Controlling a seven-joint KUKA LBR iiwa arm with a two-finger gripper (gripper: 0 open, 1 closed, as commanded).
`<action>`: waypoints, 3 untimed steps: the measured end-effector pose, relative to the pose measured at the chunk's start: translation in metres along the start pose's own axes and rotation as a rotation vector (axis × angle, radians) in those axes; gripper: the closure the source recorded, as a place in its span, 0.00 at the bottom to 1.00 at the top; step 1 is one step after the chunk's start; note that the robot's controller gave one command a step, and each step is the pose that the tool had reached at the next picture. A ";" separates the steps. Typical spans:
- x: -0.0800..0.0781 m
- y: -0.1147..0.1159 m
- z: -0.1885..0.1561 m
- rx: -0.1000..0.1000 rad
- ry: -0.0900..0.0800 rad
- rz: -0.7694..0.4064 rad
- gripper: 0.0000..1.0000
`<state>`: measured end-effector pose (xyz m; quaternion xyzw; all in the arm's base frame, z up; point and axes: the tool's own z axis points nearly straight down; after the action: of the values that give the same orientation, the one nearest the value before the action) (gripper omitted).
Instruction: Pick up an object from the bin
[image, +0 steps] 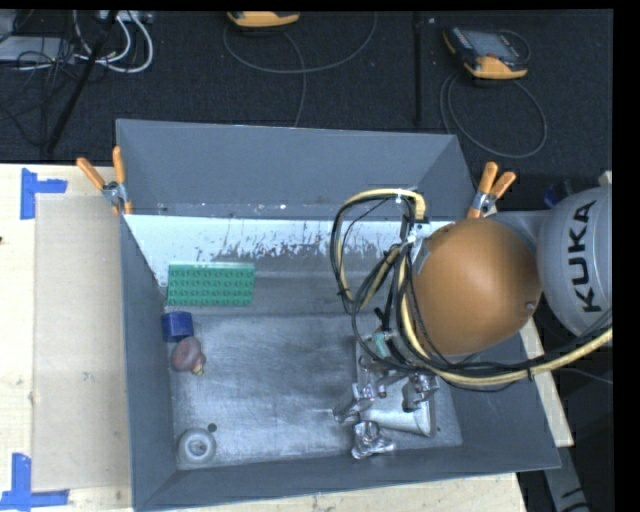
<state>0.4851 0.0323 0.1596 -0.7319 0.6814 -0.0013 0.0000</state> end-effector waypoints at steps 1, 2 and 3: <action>0.001 -0.001 0.064 -0.008 0.002 -0.168 0.00; 0.001 0.000 0.069 -0.006 -0.003 -0.167 1.00; -0.005 -0.003 -0.011 0.003 -0.003 -0.136 1.00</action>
Offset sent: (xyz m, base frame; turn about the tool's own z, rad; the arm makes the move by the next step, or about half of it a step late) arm 0.0018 -0.0031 -0.0814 -0.1812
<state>0.4874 0.0378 0.1705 -0.7766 0.6299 -0.0011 0.0022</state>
